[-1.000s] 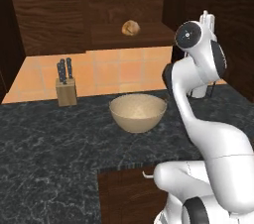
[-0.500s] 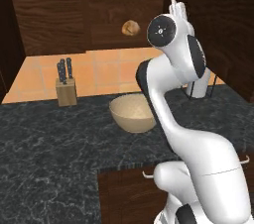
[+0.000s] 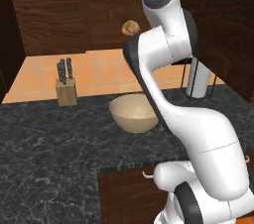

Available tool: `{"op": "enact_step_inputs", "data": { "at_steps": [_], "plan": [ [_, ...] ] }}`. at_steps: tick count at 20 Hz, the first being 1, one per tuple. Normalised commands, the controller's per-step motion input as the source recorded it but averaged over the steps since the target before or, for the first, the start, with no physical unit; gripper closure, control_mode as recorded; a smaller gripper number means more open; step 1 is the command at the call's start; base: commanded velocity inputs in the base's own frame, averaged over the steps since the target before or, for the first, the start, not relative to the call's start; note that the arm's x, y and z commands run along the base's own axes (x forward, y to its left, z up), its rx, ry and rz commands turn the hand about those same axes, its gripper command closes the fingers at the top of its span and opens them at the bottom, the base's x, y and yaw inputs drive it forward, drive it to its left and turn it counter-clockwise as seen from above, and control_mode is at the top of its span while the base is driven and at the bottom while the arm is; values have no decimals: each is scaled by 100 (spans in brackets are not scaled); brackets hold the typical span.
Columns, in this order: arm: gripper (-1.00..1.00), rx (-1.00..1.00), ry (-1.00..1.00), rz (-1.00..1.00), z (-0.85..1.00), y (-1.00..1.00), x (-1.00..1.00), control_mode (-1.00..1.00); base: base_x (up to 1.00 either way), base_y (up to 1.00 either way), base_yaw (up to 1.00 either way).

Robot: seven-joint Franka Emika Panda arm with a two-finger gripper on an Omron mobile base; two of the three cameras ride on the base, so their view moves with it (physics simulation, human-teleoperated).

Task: Open the cabinet, pick up the bread from the cabinet and place it in the basket. Then move the basket to the dining counter.

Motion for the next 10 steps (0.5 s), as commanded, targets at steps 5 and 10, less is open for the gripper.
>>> {"op": "enact_step_inputs", "data": {
  "at_steps": [5, 10],
  "plan": [
    [100, -28, 13, 32, -36, -1, 55, -100, 0, 0, 0],
    [100, -18, 7, 46, -34, 0, 61, -100, 0, 0, 0]
  ]
}}
